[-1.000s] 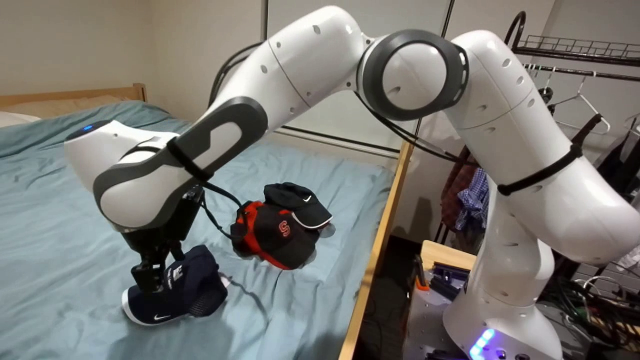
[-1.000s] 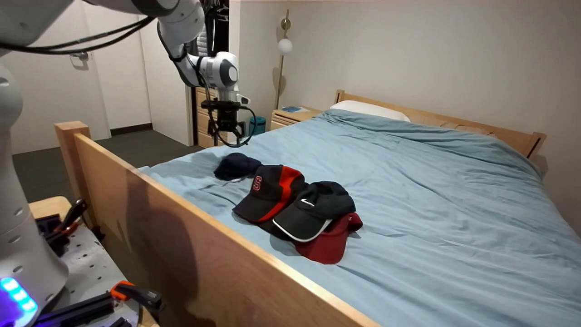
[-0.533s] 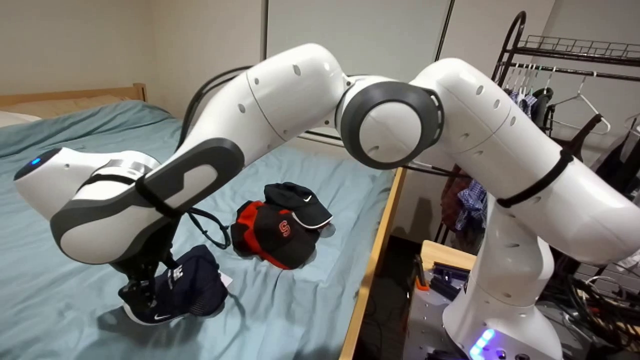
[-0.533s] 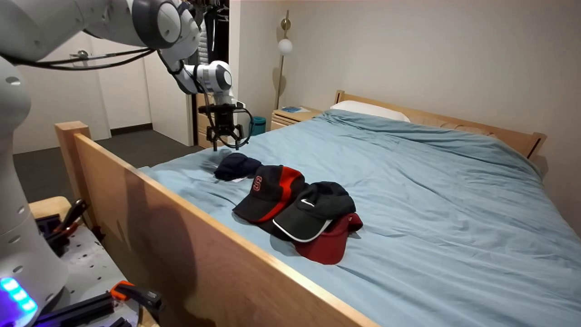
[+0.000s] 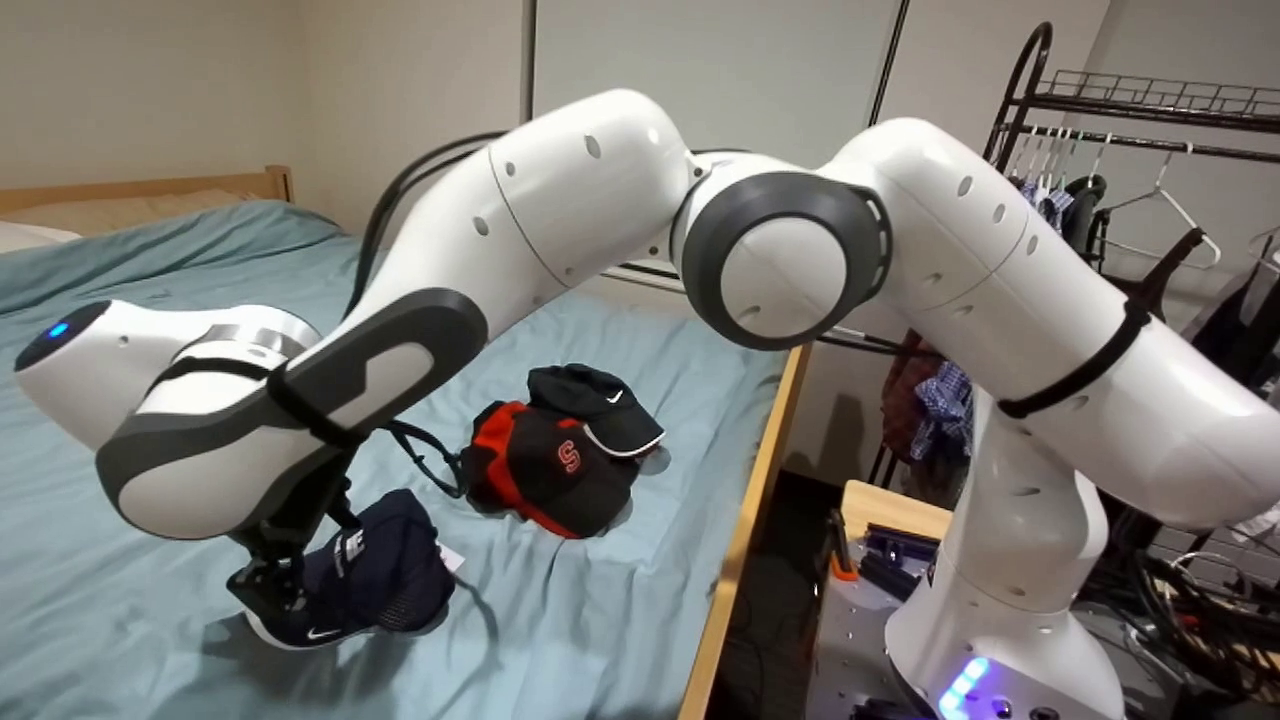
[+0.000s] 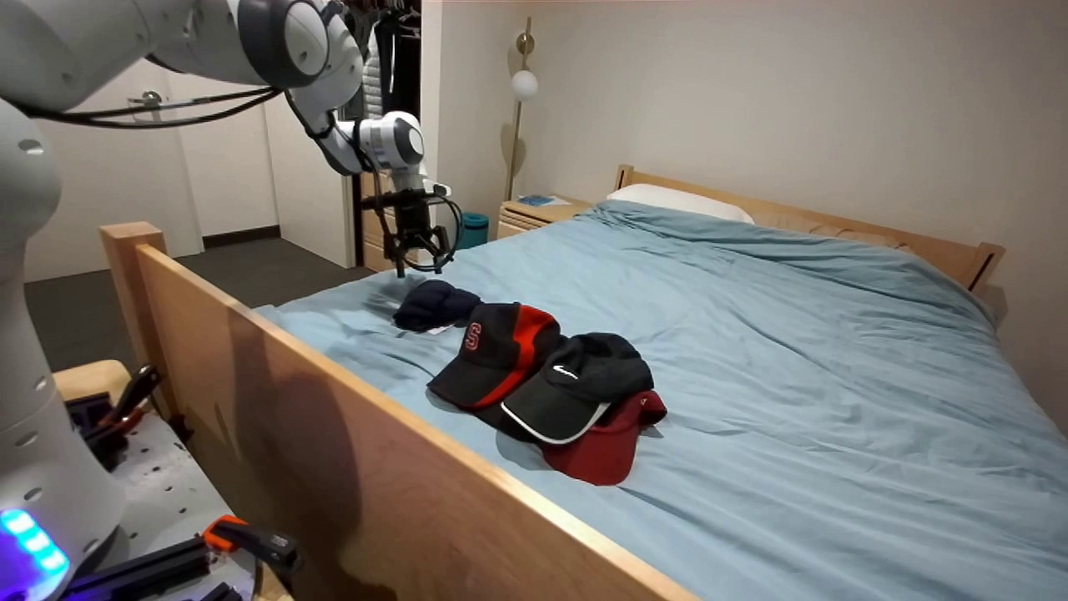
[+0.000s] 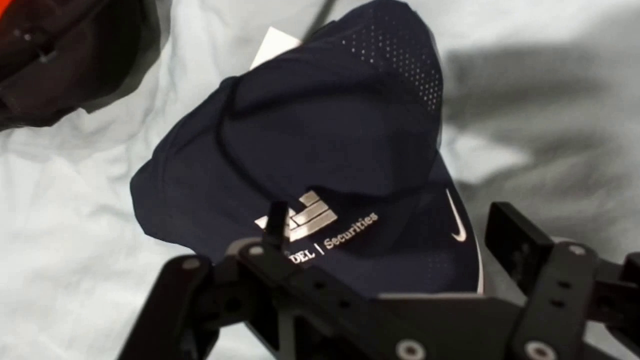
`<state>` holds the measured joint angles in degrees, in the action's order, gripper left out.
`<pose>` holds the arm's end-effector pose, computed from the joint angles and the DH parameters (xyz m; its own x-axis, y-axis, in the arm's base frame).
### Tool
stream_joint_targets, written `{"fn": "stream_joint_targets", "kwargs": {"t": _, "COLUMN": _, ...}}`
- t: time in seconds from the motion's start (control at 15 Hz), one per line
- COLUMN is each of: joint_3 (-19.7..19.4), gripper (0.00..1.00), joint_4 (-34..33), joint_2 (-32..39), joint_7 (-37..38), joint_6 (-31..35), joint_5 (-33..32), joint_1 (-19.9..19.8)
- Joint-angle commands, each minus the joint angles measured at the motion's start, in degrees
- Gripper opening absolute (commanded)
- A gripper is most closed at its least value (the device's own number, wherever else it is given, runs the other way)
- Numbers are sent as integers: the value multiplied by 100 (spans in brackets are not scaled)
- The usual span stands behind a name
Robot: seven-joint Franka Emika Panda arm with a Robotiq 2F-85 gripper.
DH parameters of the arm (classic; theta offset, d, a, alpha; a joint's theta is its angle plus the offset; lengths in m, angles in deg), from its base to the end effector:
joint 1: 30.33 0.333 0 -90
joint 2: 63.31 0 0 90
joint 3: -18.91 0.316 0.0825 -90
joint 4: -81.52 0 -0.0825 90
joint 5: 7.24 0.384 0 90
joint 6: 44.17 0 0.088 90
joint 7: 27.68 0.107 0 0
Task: Take the blue cap on the left and put it on the pile of caps
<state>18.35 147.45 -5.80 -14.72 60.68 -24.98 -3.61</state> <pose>0.6637 0.3007 0.1644 0.9172 0.2997 -0.2624 0.3771 -0.8656 0.3293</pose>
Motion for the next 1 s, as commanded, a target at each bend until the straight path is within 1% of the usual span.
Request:
{"fn": "stream_joint_targets", "kwargs": {"t": 0.0, "joint_3": -302, "gripper": 100, "joint_4": -685, "joint_2": 448, "joint_7": 1079, "joint_6": -133, "joint_5": -323, "joint_1": 426}}
{"fn": "stream_joint_targets", "kwargs": {"t": 0.2, "joint_3": -633, "gripper": 100, "joint_4": -1222, "joint_2": 858, "joint_7": 1731, "joint_6": -306, "joint_5": -687, "joint_1": 807}}
{"fn": "stream_joint_targets", "kwargs": {"t": 0.4, "joint_3": -952, "gripper": 100, "joint_4": -1764, "joint_2": 1325, "joint_7": 2049, "joint_6": -581, "joint_5": -907, "joint_1": 1054}}
{"fn": "stream_joint_targets", "kwargs": {"t": 0.6, "joint_3": -1197, "gripper": 100, "joint_4": -2297, "joint_2": 1783, "joint_7": 2227, "joint_6": -802, "joint_5": -1050, "joint_1": 1165}}
{"fn": "stream_joint_targets", "kwargs": {"t": 0.67, "joint_3": -1254, "gripper": 100, "joint_4": -2485, "joint_2": 1935, "joint_7": 2176, "joint_6": -820, "joint_5": -1098, "joint_1": 1176}}
{"fn": "stream_joint_targets", "kwargs": {"t": 0.87, "joint_3": -1378, "gripper": 100, "joint_4": -3051, "joint_2": 2324, "joint_7": 2049, "joint_6": -799, "joint_5": -1184, "joint_1": 1200}}
{"fn": "stream_joint_targets", "kwargs": {"t": 0.93, "joint_3": -1425, "gripper": 100, "joint_4": -3084, "joint_2": 2356, "joint_7": 2014, "joint_6": -673, "joint_5": -1202, "joint_1": 1218}}
